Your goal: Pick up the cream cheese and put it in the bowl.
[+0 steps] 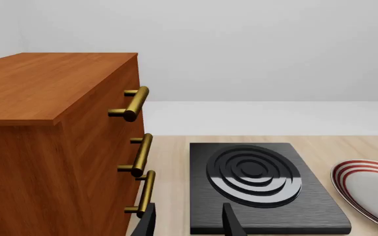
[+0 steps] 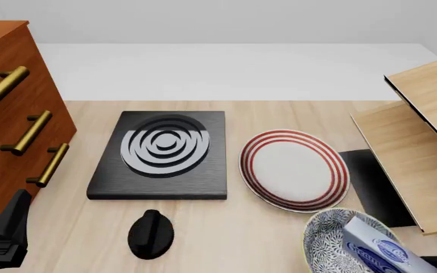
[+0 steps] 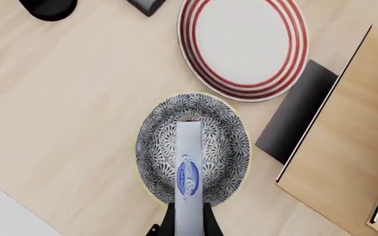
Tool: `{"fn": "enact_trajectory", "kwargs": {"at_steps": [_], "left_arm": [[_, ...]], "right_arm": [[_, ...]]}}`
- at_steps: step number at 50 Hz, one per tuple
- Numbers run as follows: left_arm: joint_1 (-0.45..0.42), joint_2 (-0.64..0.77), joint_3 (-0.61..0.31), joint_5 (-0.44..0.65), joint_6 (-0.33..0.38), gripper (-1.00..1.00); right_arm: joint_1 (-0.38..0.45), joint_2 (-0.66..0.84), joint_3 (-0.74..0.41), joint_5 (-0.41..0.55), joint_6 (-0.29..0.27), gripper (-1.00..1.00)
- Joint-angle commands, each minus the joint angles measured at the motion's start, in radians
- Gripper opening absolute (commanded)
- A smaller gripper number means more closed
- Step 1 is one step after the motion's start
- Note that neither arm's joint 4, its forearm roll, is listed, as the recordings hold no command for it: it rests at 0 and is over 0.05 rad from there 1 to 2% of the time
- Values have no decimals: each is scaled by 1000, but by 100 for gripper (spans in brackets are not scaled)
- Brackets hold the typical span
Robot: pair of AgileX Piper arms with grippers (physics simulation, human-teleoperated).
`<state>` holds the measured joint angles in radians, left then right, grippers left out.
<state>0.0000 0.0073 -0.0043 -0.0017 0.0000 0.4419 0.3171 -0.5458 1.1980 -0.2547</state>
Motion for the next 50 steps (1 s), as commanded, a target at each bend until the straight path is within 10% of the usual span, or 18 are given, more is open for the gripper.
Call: {"fn": "enact_trajectory", "kwargs": {"at_steps": [1, 50], "left_arm": [[0, 0, 0, 0, 0, 100], [0, 0, 0, 0, 0, 100]], "right_arm": [[3, -23, 52, -21, 37, -100], [12, -1, 198, -169, 97, -100]]}}
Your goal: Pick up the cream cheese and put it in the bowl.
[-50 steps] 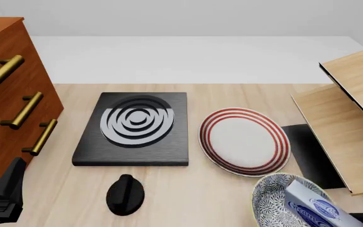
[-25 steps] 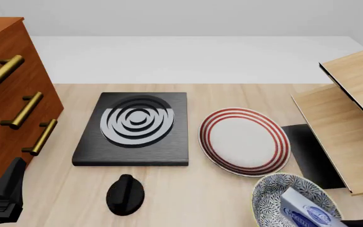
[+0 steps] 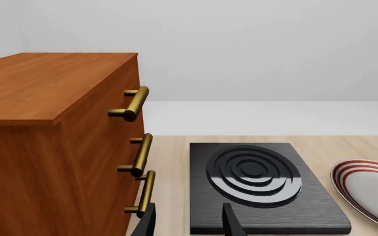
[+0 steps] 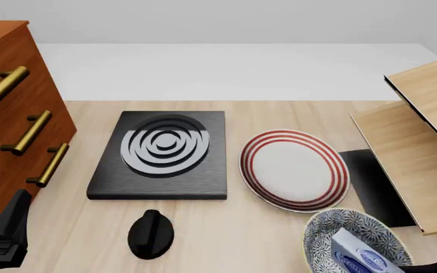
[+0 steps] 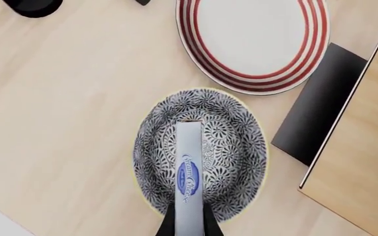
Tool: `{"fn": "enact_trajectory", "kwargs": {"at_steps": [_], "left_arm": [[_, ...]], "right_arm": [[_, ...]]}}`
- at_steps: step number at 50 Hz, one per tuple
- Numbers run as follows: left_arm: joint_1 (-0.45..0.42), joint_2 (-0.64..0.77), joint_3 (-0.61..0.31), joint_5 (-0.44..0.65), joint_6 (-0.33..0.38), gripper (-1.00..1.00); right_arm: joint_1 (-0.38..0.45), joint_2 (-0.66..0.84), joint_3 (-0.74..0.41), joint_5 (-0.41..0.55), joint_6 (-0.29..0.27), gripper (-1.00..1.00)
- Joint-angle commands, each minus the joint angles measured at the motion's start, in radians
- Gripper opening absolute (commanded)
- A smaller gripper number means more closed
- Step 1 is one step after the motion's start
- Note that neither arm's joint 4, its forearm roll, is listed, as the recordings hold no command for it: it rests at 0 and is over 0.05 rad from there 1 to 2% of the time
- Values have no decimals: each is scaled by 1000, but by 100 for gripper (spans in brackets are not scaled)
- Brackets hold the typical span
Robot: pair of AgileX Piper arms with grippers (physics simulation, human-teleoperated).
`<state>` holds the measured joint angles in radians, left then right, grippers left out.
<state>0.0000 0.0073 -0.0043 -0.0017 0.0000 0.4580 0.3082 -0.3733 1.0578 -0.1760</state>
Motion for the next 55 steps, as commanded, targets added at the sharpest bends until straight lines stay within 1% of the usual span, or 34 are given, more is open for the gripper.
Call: {"fn": "enact_trajectory", "kwargs": {"at_steps": [1, 18, 19, 37, 44, 55], "left_arm": [[0, 0, 0, 0, 0, 100], [0, 0, 0, 0, 0, 100], [0, 0, 0, 0, 0, 100], [0, 0, 0, 0, 0, 100], [0, 0, 0, 0, 0, 100], [0, 0, 0, 0, 0, 100]], "right_arm": [[-6, 8, 30, -33, 19, -100], [-10, 12, 28, -34, 21, -100], [-10, 13, 27, -34, 20, 100], [0, 25, -1, -22, 21, 100], [-4, 32, -32, -6, 9, 100], [-18, 26, -116, 49, -17, 100]]}}
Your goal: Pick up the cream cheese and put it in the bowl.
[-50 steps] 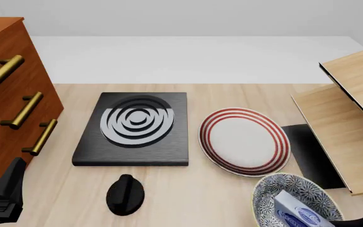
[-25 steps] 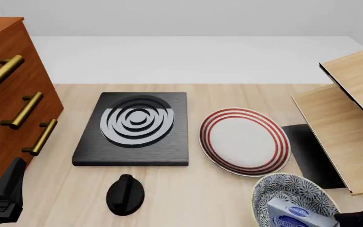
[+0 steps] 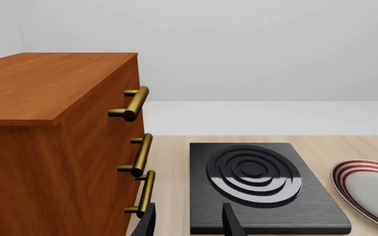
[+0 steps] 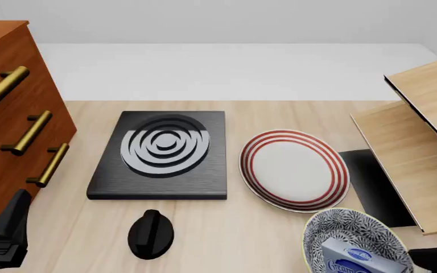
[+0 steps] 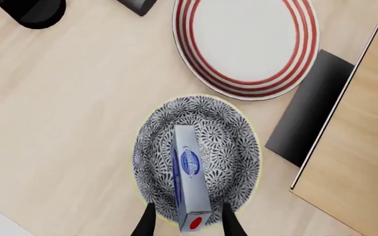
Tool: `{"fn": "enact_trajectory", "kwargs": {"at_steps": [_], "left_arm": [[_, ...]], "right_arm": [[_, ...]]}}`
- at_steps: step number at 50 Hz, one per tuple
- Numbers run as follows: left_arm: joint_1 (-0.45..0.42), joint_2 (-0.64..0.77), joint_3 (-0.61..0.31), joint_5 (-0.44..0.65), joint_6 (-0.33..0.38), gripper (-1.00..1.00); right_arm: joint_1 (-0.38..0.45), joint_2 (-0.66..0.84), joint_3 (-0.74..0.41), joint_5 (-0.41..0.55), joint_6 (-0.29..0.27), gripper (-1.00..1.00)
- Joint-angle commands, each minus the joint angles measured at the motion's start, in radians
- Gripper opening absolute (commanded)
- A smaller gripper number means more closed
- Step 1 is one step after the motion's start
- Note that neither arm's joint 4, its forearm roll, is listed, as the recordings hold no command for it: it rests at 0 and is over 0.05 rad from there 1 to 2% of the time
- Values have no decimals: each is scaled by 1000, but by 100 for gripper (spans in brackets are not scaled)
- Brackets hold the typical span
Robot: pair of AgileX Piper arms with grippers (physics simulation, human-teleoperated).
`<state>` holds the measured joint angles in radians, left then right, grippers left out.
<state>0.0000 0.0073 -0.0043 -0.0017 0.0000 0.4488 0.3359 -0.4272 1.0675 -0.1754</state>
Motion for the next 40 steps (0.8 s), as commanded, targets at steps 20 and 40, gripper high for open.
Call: {"fn": "enact_trajectory", "kwargs": {"at_steps": [20, 40], "left_arm": [[0, 0, 0, 0, 0, 100], [0, 0, 0, 0, 0, 100]], "right_arm": [[26, -89, -161, 116, -23, 100], [53, -172, -297, 152, -17, 100]]}}
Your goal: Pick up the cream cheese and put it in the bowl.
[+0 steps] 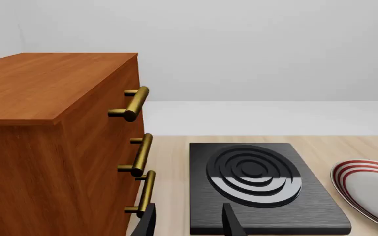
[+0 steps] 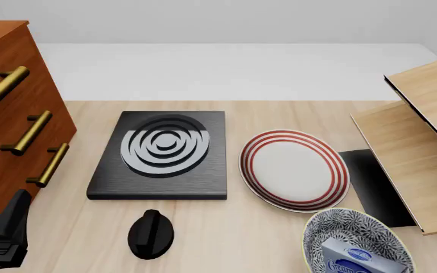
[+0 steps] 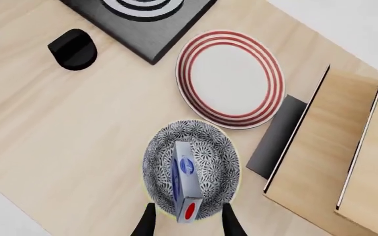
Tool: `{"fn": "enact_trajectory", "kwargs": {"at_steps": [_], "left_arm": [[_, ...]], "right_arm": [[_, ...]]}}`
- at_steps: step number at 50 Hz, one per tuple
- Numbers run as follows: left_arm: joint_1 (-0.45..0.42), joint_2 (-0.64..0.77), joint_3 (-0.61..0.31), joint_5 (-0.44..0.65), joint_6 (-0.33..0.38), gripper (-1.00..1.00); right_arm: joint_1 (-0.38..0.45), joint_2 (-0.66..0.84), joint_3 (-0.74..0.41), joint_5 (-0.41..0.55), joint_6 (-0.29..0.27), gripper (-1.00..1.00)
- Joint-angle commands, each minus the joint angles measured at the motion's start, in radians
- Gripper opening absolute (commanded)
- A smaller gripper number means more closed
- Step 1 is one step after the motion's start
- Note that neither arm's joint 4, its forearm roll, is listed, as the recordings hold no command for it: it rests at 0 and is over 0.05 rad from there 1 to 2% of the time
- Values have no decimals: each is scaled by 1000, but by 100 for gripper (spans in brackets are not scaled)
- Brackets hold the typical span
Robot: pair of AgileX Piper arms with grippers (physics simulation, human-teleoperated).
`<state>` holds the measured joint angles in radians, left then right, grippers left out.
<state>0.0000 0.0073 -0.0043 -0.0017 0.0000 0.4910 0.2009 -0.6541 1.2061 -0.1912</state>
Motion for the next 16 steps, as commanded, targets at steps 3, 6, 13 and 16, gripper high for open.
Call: {"fn": "enact_trajectory", "kwargs": {"at_steps": [3, 6, 13, 16], "left_arm": [[0, 0, 0, 0, 0, 100], [0, 0, 0, 0, 0, 100], [0, 0, 0, 0, 0, 100], [0, 0, 0, 0, 0, 100]], "right_arm": [[19, -45, -93, 14, 9, 100], [27, -58, -103, 14, 10, 100], [36, -98, -118, 14, 18, 100], [44, -118, -133, 14, 35, 100]]}}
